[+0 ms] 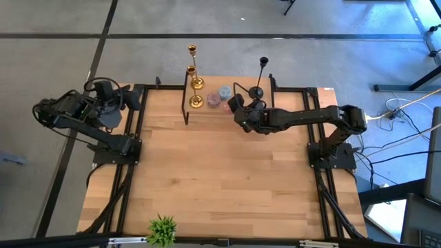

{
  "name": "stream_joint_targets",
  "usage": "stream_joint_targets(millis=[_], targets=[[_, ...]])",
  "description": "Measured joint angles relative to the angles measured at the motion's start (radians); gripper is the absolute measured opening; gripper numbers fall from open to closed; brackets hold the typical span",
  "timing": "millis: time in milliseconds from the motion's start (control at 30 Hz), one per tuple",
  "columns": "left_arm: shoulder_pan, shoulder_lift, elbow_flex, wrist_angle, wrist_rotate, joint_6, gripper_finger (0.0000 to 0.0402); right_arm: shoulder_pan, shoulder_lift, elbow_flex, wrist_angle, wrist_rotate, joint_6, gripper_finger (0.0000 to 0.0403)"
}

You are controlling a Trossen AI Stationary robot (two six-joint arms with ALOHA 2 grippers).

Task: Pick & Place candle stick holders
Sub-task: Put the pink scented candle on the shelf

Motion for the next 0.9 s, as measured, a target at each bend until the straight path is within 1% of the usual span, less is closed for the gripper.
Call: stream_joint_targets(millis=[200,333,633,900], targets=[[0.0,0.0,0.0,0.0,0.022,0.006,0.0336,0.0,0.0,0.0,0.001,0.032,0.0,0.0193],[0.0,0.0,0.0,0.0,0.043,0.018,0.0336,0.0,0.0,0.0,0.002,0.032,0.0,0.0196],[0.0,0.0,0.0,0.0,0.044,0.035,0.0336,-0.005,0.0,0.0,0.005,-0.008,-0.031,0.0201],[0.0,0.0,0.0,0.0,0.044,0.045,0.0336,-0.006,0.0,0.0,0.005,-0.013,-0.033,0.0202]])
